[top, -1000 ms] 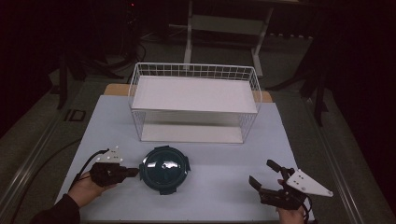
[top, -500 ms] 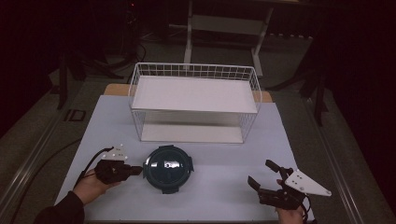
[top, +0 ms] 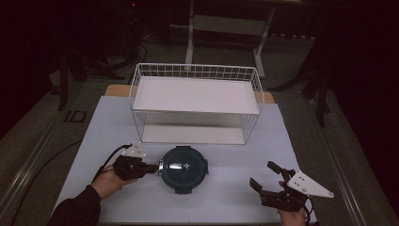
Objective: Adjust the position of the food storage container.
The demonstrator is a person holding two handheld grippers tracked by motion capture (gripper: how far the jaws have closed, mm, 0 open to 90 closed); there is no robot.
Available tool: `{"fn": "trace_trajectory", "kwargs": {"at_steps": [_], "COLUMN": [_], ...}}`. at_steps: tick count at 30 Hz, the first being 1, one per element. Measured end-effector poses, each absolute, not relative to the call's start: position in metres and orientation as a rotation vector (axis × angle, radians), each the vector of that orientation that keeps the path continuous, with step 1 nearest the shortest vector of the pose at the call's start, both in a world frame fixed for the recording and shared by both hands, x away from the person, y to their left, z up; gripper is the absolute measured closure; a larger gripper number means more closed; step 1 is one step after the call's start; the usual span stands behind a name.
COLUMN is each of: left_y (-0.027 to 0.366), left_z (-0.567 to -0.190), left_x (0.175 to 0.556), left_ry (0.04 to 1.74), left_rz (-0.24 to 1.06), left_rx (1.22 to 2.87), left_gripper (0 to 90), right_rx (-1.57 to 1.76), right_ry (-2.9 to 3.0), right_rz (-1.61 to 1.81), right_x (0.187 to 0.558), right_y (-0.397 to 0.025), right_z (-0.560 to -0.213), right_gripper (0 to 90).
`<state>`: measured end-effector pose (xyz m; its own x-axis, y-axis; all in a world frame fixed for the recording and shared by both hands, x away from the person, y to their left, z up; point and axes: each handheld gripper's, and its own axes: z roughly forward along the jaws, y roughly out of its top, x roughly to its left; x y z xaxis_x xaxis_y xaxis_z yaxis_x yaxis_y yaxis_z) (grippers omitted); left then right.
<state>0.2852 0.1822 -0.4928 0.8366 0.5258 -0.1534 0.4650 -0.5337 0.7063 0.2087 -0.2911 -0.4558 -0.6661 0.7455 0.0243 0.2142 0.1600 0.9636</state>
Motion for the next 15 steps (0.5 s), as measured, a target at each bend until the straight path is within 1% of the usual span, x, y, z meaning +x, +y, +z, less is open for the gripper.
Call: {"fn": "trace_trajectory", "kwargs": {"at_steps": [15], "left_y": [0.142], "left_z": [-0.495], "left_x": [0.294], "left_ry": [0.646], "left_rz": [0.057], "left_rx": [2.224], "left_gripper": [90.0], "right_rx": [0.905], "right_ry": [1.984], "right_rz": [1.525], "right_x": [0.208], "right_y": [-0.29], "right_z": [-0.456], "right_gripper": [13.1]}}
